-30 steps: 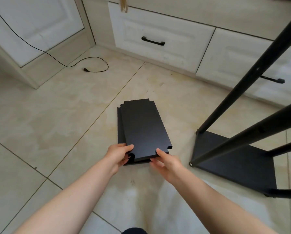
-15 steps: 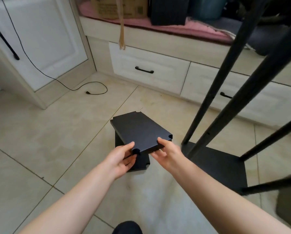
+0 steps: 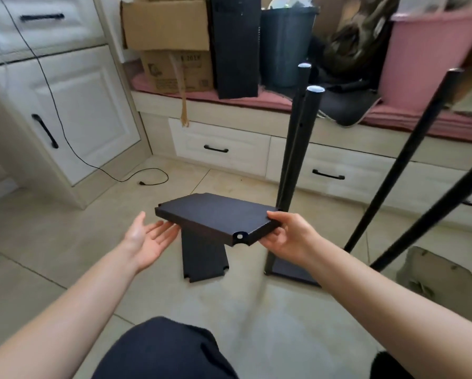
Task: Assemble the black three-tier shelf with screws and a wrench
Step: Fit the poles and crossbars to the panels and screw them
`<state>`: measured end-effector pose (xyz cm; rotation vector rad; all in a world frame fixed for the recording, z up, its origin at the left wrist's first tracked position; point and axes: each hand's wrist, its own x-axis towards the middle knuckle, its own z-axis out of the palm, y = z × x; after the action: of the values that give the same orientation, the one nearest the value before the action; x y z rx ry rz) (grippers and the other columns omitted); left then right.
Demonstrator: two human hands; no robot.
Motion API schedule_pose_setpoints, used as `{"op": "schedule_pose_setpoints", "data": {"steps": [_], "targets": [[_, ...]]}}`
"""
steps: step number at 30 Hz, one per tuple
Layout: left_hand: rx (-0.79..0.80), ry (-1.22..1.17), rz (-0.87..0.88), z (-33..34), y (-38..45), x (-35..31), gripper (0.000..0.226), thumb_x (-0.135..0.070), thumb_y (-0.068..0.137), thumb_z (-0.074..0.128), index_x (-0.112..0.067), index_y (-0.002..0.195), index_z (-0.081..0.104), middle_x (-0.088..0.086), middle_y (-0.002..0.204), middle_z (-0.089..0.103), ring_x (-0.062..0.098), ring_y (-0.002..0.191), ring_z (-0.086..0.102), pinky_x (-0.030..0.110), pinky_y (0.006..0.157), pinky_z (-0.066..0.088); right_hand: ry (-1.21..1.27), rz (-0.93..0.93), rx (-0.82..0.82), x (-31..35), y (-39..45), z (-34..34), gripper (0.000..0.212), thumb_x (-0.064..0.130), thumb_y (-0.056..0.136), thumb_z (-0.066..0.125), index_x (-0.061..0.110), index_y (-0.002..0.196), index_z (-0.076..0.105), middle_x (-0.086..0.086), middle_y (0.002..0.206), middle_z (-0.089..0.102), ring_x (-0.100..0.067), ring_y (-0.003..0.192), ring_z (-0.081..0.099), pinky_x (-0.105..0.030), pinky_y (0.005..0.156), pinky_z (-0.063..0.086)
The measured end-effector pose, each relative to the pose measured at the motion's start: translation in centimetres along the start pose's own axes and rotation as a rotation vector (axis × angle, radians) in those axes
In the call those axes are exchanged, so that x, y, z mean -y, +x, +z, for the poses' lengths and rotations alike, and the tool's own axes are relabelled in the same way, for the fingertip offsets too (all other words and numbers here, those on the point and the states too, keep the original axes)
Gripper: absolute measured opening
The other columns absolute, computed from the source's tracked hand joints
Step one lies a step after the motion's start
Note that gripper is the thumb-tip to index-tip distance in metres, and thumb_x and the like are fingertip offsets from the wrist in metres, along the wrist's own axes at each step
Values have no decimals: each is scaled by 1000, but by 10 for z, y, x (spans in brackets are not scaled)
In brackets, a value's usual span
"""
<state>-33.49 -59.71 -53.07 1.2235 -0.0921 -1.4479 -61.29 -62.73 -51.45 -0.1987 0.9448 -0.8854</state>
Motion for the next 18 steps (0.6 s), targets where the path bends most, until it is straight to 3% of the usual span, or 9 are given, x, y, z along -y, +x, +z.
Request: {"op": "schedule_pose_setpoints", "data": {"steps": [2, 4, 8, 12, 14, 16, 18], "targets": [[-9, 24, 19, 4, -14, -9, 62, -43, 109, 33, 6, 148, 33, 21, 143, 53, 32, 118, 59, 43, 96, 46, -40, -2, 10, 11, -24, -11, 9, 4, 95, 51, -1, 100, 57, -17, 74, 73, -30, 63, 73, -35, 52, 58], [7, 80, 2, 5, -27, -13, 61, -43, 109, 34, 6, 145, 36, 21, 132, 58, 31, 102, 64, 44, 93, 51, -106, -16, 5, 21, -45, -24, 11, 6, 95, 50, 2, 104, 56, -14, 75, 72, -28, 62, 72, -32, 49, 58], [81, 222, -63, 11, -53, -19, 48, -37, 108, 42, 5, 129, 46, 22, 103, 65, 31, 76, 72, 41, 69, 63, -189, -24, 0, 45, -81, -46, 13, 6, 94, 51, 4, 105, 56, -11, 77, 69, -25, 60, 70, -30, 48, 57], [129, 408, -113, 23, -74, -20, 43, -40, 105, 46, 1, 115, 54, 17, 87, 64, 27, 75, 61, 31, 54, 60, -251, -31, 14, 68, -116, -59, 16, 7, 94, 51, 2, 108, 54, -12, 71, 70, -23, 51, 69, -27, 42, 53], [160, 520, -123, 31, -82, -21, 43, -48, 101, 51, -6, 104, 58, 10, 76, 64, 21, 66, 58, 29, 57, 57, -282, -40, 28, 80, -132, -65, 26, 8, 93, 51, 2, 118, 51, -11, 69, 70, -22, 48, 68, -26, 41, 53], [212, 613, -116, 40, -92, -21, 40, -52, 96, 57, -13, 98, 60, 3, 73, 62, 15, 58, 57, 27, 64, 50, -317, -66, 49, 92, -148, -69, 41, 7, 87, 55, 2, 127, 50, -11, 80, 72, -22, 56, 70, -28, 45, 55], [261, 669, -76, 53, -103, -20, 30, -49, 91, 64, -19, 94, 62, -1, 71, 64, 13, 55, 60, 27, 60, 50, -353, -98, 56, 103, -161, -72, 54, 9, 78, 61, 4, 131, 50, -12, 100, 71, -24, 68, 73, -29, 48, 57]]}}
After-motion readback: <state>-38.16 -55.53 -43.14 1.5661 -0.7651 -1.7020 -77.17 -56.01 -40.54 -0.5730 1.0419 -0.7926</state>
